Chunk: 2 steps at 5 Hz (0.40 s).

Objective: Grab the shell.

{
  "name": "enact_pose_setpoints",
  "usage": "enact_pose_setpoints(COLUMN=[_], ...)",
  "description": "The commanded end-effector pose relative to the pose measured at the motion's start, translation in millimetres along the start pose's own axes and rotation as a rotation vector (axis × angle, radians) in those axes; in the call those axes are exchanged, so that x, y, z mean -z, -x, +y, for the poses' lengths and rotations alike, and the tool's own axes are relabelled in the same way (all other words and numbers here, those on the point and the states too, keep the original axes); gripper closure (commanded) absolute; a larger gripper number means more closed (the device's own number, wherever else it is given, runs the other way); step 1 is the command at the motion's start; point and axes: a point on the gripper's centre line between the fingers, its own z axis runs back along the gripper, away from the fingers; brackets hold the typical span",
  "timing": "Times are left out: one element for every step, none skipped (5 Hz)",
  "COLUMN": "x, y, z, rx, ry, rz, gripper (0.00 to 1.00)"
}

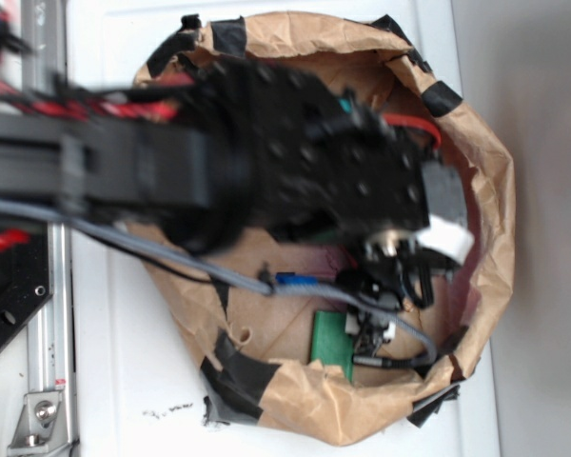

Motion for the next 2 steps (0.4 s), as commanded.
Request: enact_pose_setpoints(x=[10.4,7.2], y=[-8.1,-10.9], z=[-31.7,-26.1], rx=[0.096,0.074], ry=[0.0,-0.054], rz=[-0.009,-0.036], gripper=[0.11,1.0])
